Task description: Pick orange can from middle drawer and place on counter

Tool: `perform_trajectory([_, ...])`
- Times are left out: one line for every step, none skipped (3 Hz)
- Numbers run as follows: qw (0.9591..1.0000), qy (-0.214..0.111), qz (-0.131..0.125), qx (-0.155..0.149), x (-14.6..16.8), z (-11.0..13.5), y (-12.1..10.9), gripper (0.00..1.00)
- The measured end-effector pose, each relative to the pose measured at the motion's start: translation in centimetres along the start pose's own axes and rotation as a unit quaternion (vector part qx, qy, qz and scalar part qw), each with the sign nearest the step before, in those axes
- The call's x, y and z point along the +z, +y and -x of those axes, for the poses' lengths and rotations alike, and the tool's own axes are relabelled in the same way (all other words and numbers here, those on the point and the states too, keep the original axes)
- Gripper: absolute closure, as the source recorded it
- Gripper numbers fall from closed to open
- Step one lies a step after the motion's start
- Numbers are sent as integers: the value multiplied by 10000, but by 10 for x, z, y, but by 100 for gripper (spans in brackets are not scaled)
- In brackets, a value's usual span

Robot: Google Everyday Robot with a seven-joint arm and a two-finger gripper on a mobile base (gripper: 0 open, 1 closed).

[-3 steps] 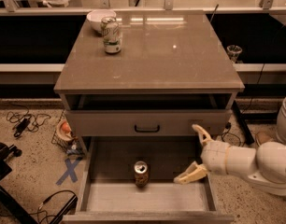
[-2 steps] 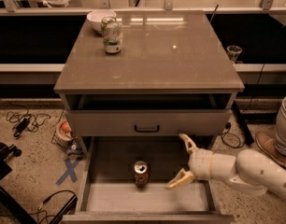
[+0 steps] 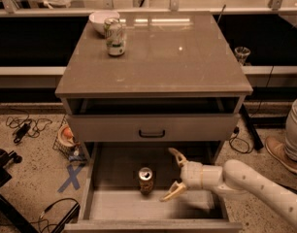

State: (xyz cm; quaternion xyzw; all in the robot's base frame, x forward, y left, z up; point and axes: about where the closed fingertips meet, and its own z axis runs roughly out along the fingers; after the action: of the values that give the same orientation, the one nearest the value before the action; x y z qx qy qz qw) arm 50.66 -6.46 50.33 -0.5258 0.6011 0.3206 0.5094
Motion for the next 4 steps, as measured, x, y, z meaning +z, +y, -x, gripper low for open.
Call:
perform_trajectory([9998, -115, 187, 28, 28, -15, 2, 0])
perform_trajectory([9988, -133, 466, 26, 62, -27, 10, 0])
perform_trajectory([9978, -114, 659, 31, 78, -31, 16, 0])
perform_trajectory([9970, -89, 768, 101, 93, -35, 20, 18])
